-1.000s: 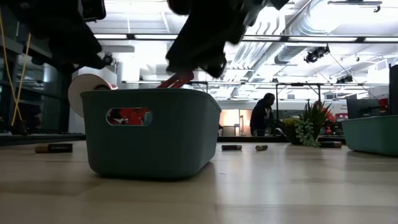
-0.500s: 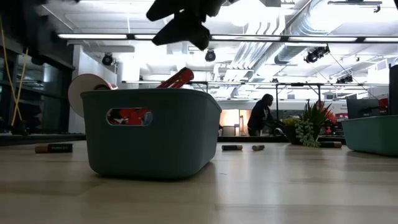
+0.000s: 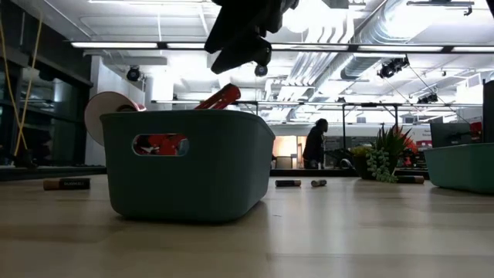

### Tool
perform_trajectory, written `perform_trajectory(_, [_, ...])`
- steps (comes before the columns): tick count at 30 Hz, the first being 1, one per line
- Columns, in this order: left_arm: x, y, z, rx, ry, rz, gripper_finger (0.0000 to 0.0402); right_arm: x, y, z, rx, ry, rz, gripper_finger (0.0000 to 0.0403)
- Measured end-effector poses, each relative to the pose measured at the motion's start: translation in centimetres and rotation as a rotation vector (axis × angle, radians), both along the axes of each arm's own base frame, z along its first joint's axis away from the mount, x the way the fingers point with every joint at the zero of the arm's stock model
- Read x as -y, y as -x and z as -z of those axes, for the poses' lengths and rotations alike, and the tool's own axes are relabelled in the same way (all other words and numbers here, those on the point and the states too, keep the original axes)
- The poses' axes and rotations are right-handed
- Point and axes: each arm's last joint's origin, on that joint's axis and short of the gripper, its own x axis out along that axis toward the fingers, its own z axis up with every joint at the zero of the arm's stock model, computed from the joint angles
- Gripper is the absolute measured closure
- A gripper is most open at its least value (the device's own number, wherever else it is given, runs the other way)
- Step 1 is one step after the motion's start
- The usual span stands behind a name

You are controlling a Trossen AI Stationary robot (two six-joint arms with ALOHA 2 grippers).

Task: Sort batteries
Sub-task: Put the black battery into the light blue bin

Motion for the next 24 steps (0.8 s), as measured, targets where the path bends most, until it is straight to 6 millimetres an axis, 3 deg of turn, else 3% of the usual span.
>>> perform_trajectory(3, [0.6,-0.5,0.7,0.02,-0.001,-0.124,0.0273,0.3,-0.1,0.0,0.003,0.01,-0.003,0.0203])
perform_trajectory(11, [0.3,-1.6,2.8,-0.08,-0.064,-0.207,0.0273,1.2,-0.2,0.0,0.001,0.01,0.017,0.0203])
perform_trajectory(24, [-0.6,-2.7,3.7,-0.121,-0.112,-0.255,0.0273,1.2,-0.1,0.0,-0.005,0.01,0.016,0.0203])
